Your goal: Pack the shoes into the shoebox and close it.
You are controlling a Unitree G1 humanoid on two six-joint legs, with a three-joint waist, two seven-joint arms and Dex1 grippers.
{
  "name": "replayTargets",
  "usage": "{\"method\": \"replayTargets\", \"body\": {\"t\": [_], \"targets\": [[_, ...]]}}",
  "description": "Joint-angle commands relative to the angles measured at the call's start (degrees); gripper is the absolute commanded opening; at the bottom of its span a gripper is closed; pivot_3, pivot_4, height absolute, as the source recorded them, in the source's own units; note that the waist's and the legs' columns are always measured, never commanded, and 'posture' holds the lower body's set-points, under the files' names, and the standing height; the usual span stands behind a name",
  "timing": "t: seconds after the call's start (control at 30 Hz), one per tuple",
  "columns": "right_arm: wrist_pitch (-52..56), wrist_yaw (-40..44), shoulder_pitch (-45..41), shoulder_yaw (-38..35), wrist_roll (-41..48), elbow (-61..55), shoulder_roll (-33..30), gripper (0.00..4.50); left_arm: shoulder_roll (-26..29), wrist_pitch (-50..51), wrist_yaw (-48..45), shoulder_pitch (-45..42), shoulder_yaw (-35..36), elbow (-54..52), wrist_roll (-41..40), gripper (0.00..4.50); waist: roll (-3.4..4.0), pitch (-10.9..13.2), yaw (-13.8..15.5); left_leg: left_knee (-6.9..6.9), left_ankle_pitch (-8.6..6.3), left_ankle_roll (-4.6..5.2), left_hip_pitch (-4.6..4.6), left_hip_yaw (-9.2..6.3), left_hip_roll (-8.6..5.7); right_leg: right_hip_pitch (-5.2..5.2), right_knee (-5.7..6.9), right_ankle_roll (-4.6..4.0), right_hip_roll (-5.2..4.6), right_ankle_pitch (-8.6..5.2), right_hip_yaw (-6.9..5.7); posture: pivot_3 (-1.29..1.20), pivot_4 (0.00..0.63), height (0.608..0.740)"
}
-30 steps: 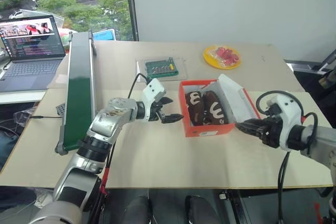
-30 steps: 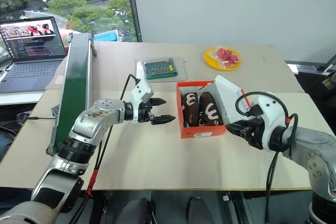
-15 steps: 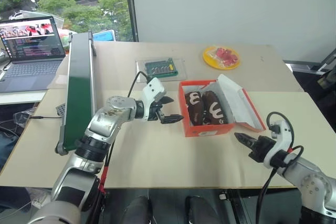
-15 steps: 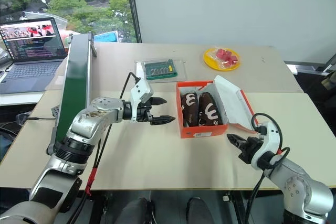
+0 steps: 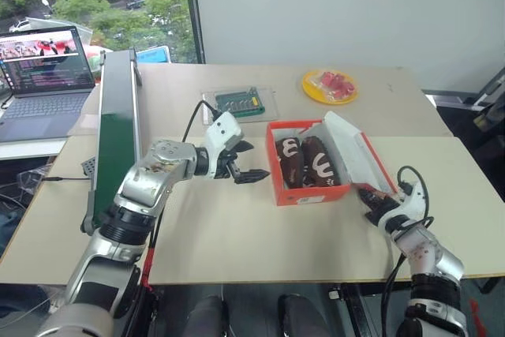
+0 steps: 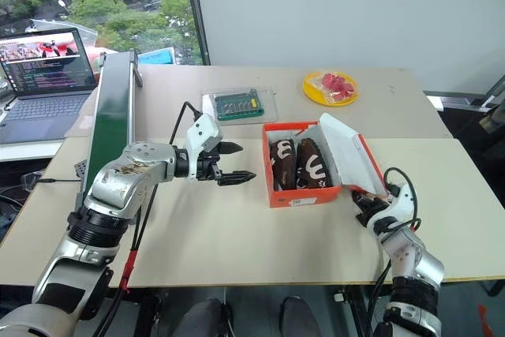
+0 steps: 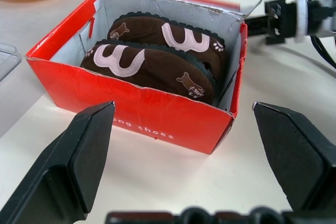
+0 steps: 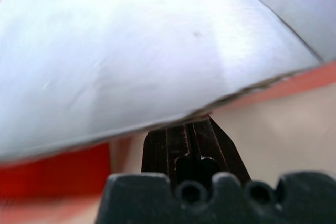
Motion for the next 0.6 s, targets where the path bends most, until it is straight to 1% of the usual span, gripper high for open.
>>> {"method": "replayTargets", "body": {"t": [0.03, 0.1, 0.2, 0.27, 0.3, 0.37, 0.4, 0.5, 0.6], "targets": [[-5.3, 2.9, -2.6, -6.6, 6.7, 2.3, -0.7, 0.02, 0.8, 0.1, 0.6, -0.4, 0.8, -2.0, 0.2, 4.50, 0.01, 0.0, 0.1, 0.00, 0.00, 0.00, -0.01, 0.00, 0.00, -0.01, 0.01, 0.00, 0.00, 0.00, 0.00, 0.00, 0.150, 0.740], [-4.7, 4.5, -3.3, -8.4, 10.5, 0.3, -0.6, 0.02, 0.8, 0.1, 0.7, -0.6, 0.9, -1.9, 0.0, 4.50, 0.02, 0.0, 0.0, -0.01, 0.00, 0.00, -0.04, 0.01, 0.01, -0.04, 0.01, 0.00, 0.00, 0.00, 0.00, 0.00, 0.150, 0.740], [0.0, 6.9, -2.9, -10.3, 18.6, -7.3, -0.5, 0.02, 0.8, 0.4, 1.0, -0.6, 1.2, -1.9, -0.2, 4.50, 0.08, 0.0, 0.0, -0.01, 0.00, 0.00, -0.04, 0.02, 0.04, -0.05, 0.03, 0.00, 0.00, 0.00, 0.02, 0.00, 0.150, 0.740], [3.8, 5.9, -2.4, -10.5, 23.2, -12.7, -0.9, 0.02, 0.9, 0.4, 1.1, -0.3, 1.2, -2.1, -0.2, 4.50, 0.17, 0.0, 0.0, -0.01, 0.00, 0.00, -0.04, 0.02, 0.11, -0.06, 0.06, 0.00, -0.01, 0.00, 0.05, 0.00, 0.150, 0.740], [8.5, 4.9, -1.6, -10.1, 28.8, -18.7, -1.0, 0.02, 1.0, 0.5, 1.5, -0.1, 1.3, -2.3, 0.0, 4.50, 0.18, 0.0, -0.1, -0.01, 0.00, 0.00, -0.03, 0.02, 0.12, -0.06, 0.07, 0.00, -0.01, 0.00, 0.05, 0.00, 0.150, 0.740], [14.5, 3.5, 0.0, -8.7, 35.7, -26.9, -1.1, 0.02, 1.1, 0.6, 2.1, 0.1, 1.6, -2.3, 0.2, 4.50, 0.24, 0.0, -0.1, -0.04, 0.00, 0.00, -0.03, 0.00, 0.15, -0.08, 0.09, 0.00, 0.00, 0.00, 0.05, 0.00, 0.150, 0.740], [17.3, 2.8, 0.8, -6.5, 37.9, -31.5, -1.3, 0.02, 1.1, 0.4, 2.5, 0.2, 1.7, -2.2, 0.4, 4.50, 0.25, 0.0, -0.2, -0.08, 0.00, 0.00, -0.02, 0.00, 0.16, -0.09, 0.09, 0.00, 0.00, 0.00, 0.06, 0.00, 0.150, 0.740], [22.2, 1.6, 2.2, -0.8, 41.0, -39.2, -2.5, 0.02, 1.1, -0.3, 3.3, 0.4, 1.5, -1.9, 0.8, 4.50, 0.25, 0.0, -0.3, -0.09, 0.00, 0.00, 0.00, -0.02, 0.17, -0.08, 0.10, -0.01, 0.02, 0.00, 0.06, 0.00, 0.150, 0.740], [26.4, 2.5, 3.1, 7.6, 37.7, -42.6, -5.5, 0.02, 1.0, -0.3, 4.3, 0.3, 1.7, -1.6, 1.0, 4.50, 0.25, 0.0, -0.1, -0.08, 0.00, 0.01, 0.04, -0.01, 0.13, -0.05, 0.10, 0.00, -0.02, 0.00, 0.06, 0.00, 0.150, 0.740]]}}
